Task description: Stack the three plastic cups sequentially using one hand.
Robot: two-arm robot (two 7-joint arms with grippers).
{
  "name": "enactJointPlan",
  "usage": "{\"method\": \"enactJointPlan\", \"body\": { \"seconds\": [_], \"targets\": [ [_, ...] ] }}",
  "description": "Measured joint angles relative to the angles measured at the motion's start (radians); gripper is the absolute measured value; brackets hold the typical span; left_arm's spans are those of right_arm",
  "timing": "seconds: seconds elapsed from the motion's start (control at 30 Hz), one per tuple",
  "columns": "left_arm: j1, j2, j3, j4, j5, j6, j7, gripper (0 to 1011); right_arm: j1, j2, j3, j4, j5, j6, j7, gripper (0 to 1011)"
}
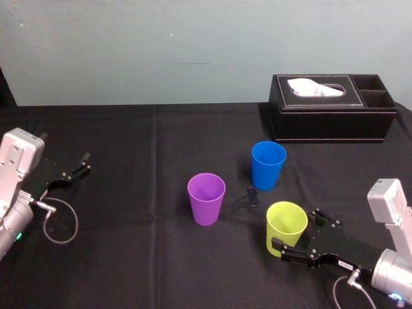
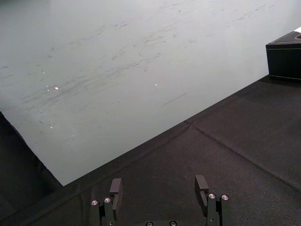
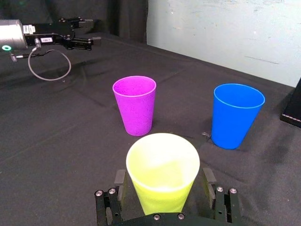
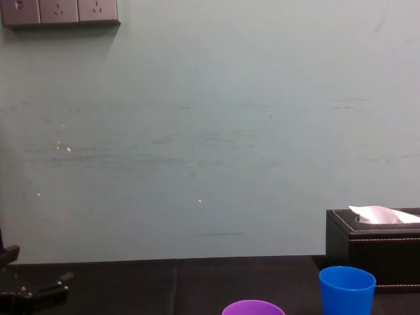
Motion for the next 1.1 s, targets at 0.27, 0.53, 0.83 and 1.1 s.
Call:
{"method": "enactJointPlan", "body": {
  "seconds": [0.27,0.53,0.83,1.1],
  "targets": [
    [0.0,0.0,0.0,0.0,0.0,0.0,0.0,1010,0.013,-0.006,-0.006,0.005,-0.003,0.003,-0.004,1004],
    [0.0,0.0,0.0,0.0,0.0,0.0,0.0,1010,0.021,-0.011,-0.011,0.007,-0.004,0.005,-0.007,1004],
    [0.0,0.0,0.0,0.0,0.0,0.0,0.0,1010,0.025,-0.016,-0.014,0.008,-0.002,0.008,-0.011,1004],
    [0.0,0.0,0.0,0.0,0.0,0.0,0.0,1010,0.024,-0.015,-0.014,0.008,-0.001,0.008,-0.011,1004]
  ]
}}
